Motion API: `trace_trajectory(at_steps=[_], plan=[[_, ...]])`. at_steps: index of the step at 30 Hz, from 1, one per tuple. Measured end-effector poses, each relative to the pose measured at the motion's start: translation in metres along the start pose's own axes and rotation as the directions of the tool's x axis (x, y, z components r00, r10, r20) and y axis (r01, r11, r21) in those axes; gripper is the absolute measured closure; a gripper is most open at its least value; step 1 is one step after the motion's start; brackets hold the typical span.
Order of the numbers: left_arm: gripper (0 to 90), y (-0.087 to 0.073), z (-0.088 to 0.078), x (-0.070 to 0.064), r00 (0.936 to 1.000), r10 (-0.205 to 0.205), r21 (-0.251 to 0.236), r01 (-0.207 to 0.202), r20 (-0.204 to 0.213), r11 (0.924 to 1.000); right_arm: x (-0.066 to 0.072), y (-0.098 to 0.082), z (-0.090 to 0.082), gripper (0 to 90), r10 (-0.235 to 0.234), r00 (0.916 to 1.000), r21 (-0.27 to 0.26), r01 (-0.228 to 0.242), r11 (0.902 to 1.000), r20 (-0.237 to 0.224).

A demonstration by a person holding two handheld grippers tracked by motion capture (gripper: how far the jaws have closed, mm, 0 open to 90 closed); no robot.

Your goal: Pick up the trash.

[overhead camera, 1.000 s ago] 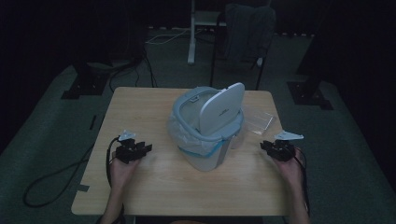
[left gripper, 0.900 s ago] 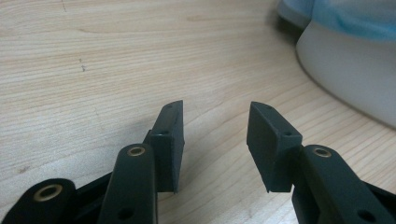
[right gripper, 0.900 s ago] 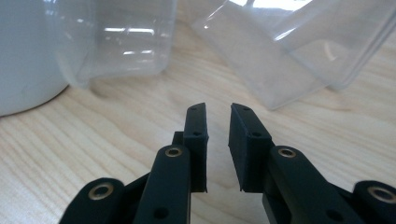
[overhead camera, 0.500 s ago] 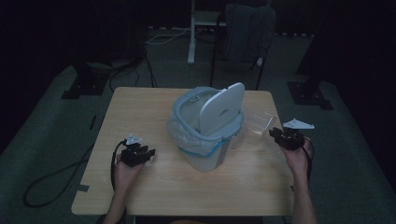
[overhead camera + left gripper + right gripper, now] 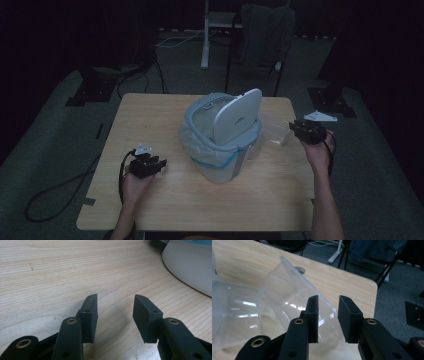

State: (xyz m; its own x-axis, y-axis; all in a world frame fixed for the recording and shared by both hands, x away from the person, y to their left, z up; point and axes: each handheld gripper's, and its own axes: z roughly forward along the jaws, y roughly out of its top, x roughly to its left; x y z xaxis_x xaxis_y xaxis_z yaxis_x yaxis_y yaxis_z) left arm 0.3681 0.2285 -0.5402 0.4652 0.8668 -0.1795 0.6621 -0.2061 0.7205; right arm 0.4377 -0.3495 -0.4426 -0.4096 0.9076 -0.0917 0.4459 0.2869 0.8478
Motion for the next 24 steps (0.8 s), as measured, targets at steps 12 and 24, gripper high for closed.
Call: trace_trajectory(at_steps=[12, 24], plan=[[55.6, 0.000, 0.000, 0.002, 0.9999, -0.008, -0.003, 0.008, 0.011, 1.0000, 0.015, 0.041, 0.040, 66.6, -0.107, 0.9927, 0.049, 0.110, 0.9928, -0.056], [55.4, 0.000, 0.000, 0.001, 0.9999, -0.011, -0.004, 0.011, 0.013, 0.9999, 0.021, 0.049, 0.075, 69.9, -0.142, 0.9830, 0.153, 0.159, 0.9753, -0.117]])
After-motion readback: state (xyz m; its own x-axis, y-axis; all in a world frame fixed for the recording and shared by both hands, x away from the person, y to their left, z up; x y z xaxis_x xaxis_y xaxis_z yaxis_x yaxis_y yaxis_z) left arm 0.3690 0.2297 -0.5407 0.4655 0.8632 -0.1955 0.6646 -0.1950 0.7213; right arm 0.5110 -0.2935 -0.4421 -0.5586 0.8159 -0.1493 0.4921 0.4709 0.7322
